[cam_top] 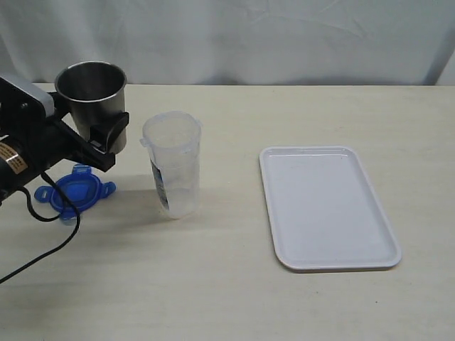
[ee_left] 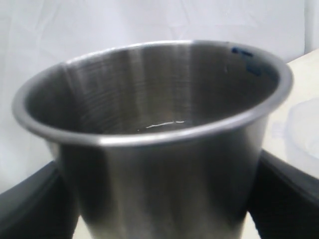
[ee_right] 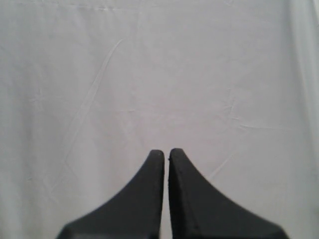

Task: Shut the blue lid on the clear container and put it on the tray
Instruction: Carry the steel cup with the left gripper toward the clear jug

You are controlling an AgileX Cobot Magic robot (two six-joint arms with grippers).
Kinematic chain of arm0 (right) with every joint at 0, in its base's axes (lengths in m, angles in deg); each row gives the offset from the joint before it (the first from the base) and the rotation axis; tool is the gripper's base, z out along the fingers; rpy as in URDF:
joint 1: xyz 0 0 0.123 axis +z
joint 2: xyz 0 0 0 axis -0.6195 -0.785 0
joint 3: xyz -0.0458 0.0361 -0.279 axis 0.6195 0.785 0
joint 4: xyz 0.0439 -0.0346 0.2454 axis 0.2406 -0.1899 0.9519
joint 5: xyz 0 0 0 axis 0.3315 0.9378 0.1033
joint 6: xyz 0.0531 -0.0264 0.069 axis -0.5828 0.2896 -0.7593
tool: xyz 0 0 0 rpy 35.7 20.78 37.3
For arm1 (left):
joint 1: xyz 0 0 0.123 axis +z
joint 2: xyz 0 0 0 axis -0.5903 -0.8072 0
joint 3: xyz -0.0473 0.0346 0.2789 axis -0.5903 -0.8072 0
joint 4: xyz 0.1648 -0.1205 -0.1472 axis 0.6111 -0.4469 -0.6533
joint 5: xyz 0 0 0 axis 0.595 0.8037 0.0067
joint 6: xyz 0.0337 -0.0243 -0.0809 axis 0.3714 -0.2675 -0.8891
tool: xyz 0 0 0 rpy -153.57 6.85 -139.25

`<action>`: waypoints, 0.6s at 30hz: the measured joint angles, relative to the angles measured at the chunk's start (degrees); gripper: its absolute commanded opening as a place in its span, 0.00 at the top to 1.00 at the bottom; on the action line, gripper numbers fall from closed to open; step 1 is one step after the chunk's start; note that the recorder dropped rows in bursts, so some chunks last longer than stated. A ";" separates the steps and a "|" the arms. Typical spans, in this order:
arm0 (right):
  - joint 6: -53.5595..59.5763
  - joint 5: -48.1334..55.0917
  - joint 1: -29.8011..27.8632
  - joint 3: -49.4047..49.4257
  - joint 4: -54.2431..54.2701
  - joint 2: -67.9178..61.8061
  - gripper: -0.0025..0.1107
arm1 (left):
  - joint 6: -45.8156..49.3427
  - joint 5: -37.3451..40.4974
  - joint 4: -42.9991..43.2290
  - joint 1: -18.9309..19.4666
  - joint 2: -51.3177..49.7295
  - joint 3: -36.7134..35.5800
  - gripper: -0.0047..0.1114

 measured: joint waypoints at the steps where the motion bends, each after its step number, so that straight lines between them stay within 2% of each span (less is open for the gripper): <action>1: 0.00 0.00 0.00 0.00 0.00 0.00 0.94 | -0.82 0.00 -0.11 0.00 0.52 0.00 0.96; 6: 0.00 0.00 0.00 0.00 0.00 0.00 0.94 | -2.95 0.00 -0.32 0.00 3.08 0.00 0.96; 14: 0.00 0.00 0.00 0.00 0.00 0.00 0.94 | -0.30 -0.39 3.49 0.00 4.03 0.00 0.96; 16: 0.00 0.12 0.00 0.00 0.00 0.00 0.94 | 0.90 -0.39 4.17 0.00 4.03 0.00 0.96; 18: 0.00 0.20 0.00 0.00 0.00 0.00 0.94 | 6.36 -0.39 4.15 0.00 4.03 0.00 0.96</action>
